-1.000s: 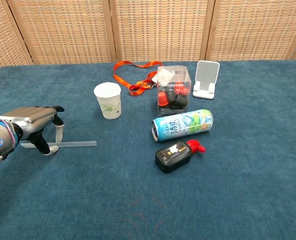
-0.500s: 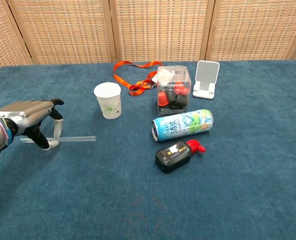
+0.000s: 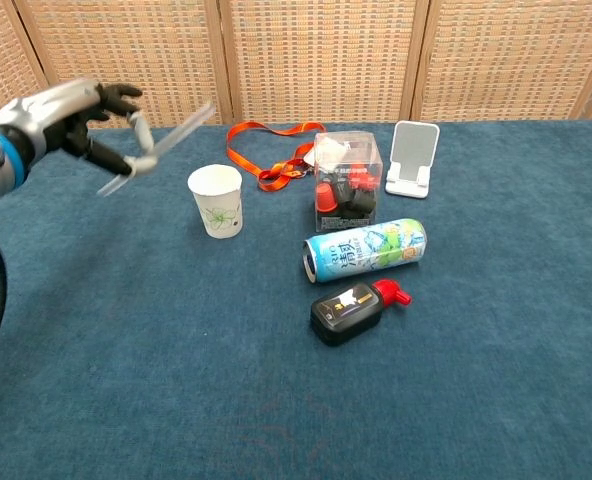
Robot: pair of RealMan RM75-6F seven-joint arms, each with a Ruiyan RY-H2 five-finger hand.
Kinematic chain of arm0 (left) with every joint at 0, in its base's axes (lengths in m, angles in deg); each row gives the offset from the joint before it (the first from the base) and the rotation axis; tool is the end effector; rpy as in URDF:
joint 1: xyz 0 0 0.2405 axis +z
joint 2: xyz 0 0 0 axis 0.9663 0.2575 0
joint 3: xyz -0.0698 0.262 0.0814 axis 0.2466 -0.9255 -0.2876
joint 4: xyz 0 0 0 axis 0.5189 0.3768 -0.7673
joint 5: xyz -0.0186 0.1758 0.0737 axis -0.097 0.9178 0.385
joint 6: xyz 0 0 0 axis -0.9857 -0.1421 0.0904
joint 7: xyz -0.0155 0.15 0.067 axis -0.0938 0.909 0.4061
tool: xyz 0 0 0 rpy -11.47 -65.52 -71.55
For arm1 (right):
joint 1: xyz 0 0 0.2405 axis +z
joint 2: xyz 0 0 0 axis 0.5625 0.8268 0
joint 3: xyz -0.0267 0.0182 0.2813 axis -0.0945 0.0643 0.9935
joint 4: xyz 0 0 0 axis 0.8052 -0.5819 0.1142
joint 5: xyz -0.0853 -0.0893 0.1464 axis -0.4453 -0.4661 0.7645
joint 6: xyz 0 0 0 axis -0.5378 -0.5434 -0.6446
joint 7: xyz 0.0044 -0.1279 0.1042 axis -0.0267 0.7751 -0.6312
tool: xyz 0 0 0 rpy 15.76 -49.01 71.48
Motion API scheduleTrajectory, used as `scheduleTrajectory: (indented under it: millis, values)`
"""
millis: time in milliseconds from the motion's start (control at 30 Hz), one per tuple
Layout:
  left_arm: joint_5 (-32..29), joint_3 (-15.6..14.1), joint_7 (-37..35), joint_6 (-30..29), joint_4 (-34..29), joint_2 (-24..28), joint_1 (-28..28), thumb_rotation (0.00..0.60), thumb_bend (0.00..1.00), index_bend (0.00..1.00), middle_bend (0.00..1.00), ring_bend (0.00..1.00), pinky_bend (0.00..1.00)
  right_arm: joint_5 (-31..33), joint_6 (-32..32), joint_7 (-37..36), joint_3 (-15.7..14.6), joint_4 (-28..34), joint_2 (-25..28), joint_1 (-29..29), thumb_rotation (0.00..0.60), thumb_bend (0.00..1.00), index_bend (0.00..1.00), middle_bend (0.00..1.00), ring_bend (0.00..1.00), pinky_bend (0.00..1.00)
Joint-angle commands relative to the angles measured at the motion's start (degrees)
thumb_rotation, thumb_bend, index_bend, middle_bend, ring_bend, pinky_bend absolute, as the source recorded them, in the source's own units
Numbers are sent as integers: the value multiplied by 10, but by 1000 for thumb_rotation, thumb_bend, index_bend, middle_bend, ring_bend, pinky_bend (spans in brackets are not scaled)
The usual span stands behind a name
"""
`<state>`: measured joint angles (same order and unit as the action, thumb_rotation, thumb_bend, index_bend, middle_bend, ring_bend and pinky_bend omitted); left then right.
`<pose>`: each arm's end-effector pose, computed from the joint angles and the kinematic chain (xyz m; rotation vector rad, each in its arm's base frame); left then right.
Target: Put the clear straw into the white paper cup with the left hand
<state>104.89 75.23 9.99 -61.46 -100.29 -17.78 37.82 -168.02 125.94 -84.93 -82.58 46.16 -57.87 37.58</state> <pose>-0.1629 0.3883 0.0306 -1.3718 -1.3372 -1.2439 -0.3312 -0.2024 0.2196 1.2712 -0.8777 1.1534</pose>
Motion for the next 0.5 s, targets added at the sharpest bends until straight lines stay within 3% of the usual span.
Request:
scheduleTrajectory:
  millis: [33, 200, 500]
  values:
    - [-15, 71, -108, 77, 24, 4, -38, 600, 378, 668, 0, 0, 38, 6, -6, -5, 3, -4, -1, 2, 600, 84, 104, 0, 0, 0]
    - [-34, 89, -143, 124, 95, -20, -83, 600, 377, 669, 0, 0, 37, 17, -19, -8, 5, -10, -3, 5, 600, 85, 104, 0, 0, 0]
    - [-51, 84, -166, 180, 214, -72, -145, 600, 377, 671, 0, 0, 34, 39, -37, -19, 13, -23, -6, 10, 600, 84, 104, 0, 0, 0]
